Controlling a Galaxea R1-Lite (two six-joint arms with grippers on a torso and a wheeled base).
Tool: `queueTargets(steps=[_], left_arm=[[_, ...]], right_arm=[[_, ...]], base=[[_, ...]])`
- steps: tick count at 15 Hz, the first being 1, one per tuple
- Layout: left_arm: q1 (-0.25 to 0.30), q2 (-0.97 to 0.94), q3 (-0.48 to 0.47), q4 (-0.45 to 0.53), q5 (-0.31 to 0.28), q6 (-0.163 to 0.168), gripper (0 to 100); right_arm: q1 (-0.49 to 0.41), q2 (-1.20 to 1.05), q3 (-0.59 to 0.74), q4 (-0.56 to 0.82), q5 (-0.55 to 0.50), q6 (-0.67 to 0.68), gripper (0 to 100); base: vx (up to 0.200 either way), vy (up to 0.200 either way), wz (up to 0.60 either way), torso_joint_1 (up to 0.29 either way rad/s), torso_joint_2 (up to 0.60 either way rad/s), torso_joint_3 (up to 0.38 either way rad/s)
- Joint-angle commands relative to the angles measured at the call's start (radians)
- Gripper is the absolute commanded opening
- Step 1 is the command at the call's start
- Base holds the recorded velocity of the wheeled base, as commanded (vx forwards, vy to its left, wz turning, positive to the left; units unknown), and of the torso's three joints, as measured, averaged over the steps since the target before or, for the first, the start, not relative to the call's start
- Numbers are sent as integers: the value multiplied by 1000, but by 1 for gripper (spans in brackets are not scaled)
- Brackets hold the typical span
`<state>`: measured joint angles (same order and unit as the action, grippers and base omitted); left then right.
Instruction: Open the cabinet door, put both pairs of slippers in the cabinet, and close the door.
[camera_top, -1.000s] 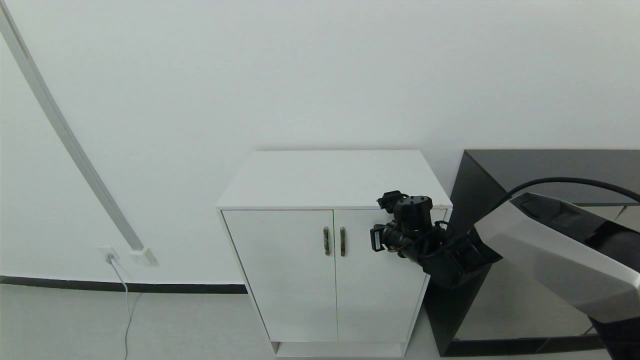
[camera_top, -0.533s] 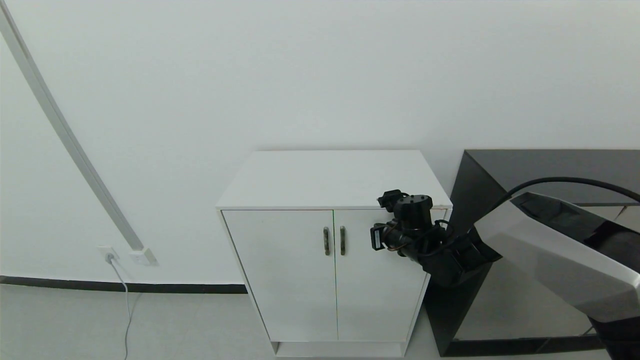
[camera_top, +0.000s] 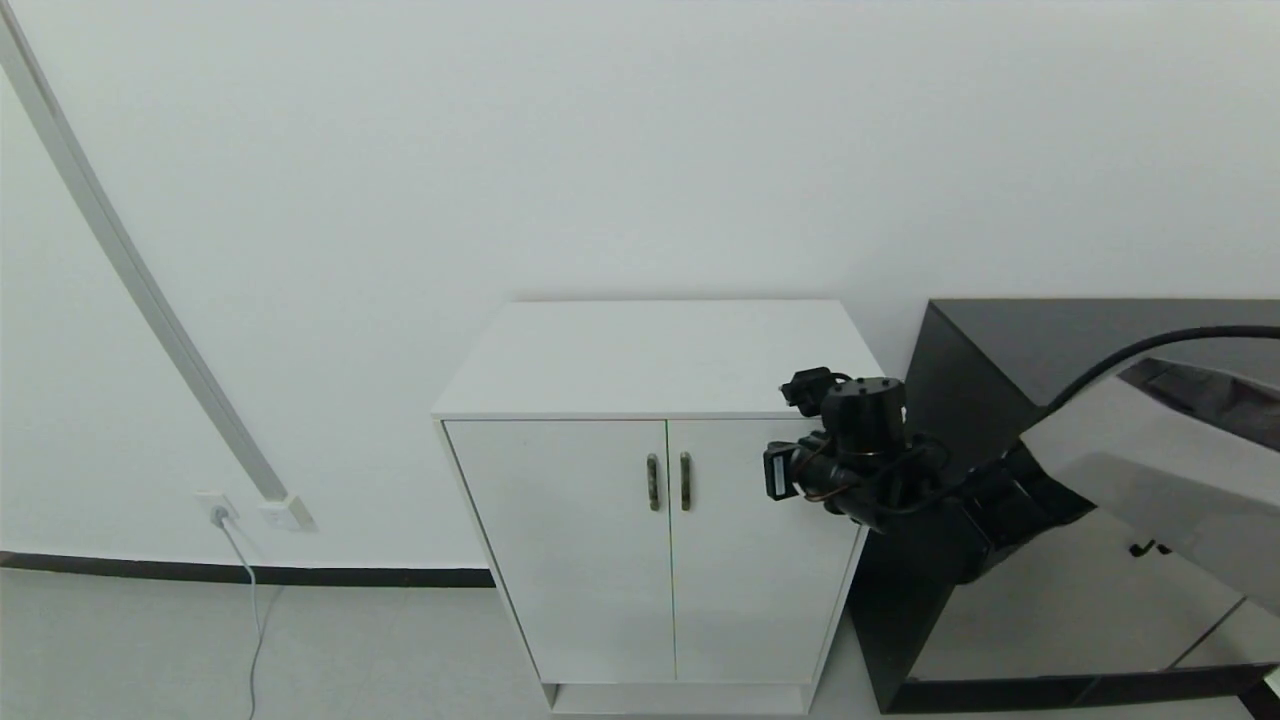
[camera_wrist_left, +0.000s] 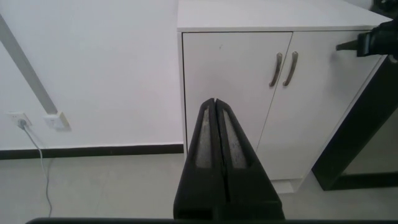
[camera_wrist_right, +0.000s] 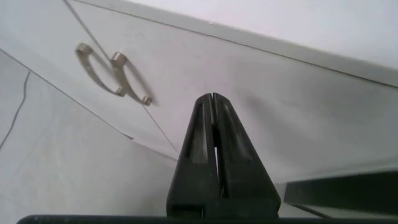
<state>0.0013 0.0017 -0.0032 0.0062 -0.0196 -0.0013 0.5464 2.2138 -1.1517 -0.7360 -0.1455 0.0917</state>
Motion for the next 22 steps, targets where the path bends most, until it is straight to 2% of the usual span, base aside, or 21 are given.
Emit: queueTargets(steps=[1, 3, 7, 11, 14, 18, 22], left_arm=[[0, 0, 0, 0, 0, 0, 0], [0, 1, 0, 0, 0, 0, 0], [0, 1, 0, 0, 0, 0, 0], [0, 0, 0, 0, 0, 0, 0], [0, 0, 0, 0, 0, -2, 0], [0, 0, 0, 0, 0, -2, 0], [0, 0, 0, 0, 0, 0, 0]], right_arm=[[-3, -226, 175, -19, -6, 2, 0], [-36, -359, 320, -48, -31, 6, 0], [-180, -560, 589, -160, -35, 0, 0], [-309, -790, 793, -157, -26, -4, 0], [-333, -967, 905, -129, -23, -63, 0], [-332, -1223, 978, 92, -22, -82, 0], [-332, -1557, 980, 504, 55, -82, 0]], base=[[0, 0, 0, 0, 0, 0], [0, 0, 0, 0, 0, 0], [0, 0, 0, 0, 0, 0], [0, 0, 0, 0, 0, 0], [0, 0, 0, 0, 0, 0], [0, 0, 0, 0, 0, 0], [0, 0, 0, 0, 0, 0]])
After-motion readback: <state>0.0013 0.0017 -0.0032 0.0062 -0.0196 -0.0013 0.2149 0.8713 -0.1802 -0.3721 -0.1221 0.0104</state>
